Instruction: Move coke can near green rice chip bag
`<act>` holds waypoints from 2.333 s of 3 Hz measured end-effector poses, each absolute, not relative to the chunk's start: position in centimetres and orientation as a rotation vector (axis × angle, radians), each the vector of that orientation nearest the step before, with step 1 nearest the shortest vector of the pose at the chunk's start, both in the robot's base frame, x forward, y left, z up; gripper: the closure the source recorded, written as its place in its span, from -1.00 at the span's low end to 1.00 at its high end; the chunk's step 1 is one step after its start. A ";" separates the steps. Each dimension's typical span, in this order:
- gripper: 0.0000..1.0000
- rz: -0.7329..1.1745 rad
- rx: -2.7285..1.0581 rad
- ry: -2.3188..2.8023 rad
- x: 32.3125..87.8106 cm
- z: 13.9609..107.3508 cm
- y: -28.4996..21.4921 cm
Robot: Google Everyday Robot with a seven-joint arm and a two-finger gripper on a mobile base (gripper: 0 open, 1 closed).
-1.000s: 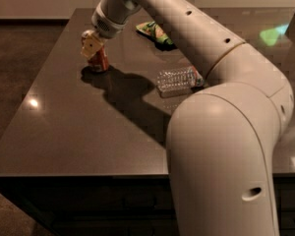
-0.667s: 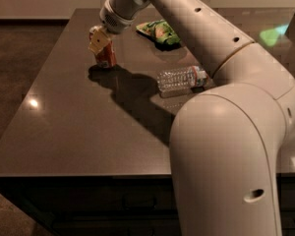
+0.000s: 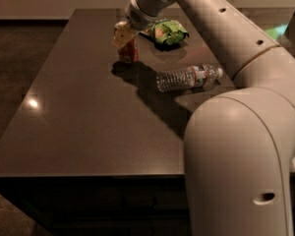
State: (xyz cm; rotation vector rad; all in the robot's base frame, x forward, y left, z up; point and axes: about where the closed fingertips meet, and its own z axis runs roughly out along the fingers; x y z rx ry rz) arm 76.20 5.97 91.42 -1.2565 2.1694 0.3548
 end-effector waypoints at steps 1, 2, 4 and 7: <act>1.00 0.334 -1.170 2.196 77.5 91.2 2.4; 1.00 0.309 -1.095 2.219 78.2 91.2 -0.9; 0.26 0.253 -0.988 2.267 78.9 90.6 -5.6; -1.00 0.240 -0.926 2.271 79.3 90.1 -8.2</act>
Offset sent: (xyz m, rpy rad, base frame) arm 0.0274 -0.1196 0.0060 0.0276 -0.0348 -0.2266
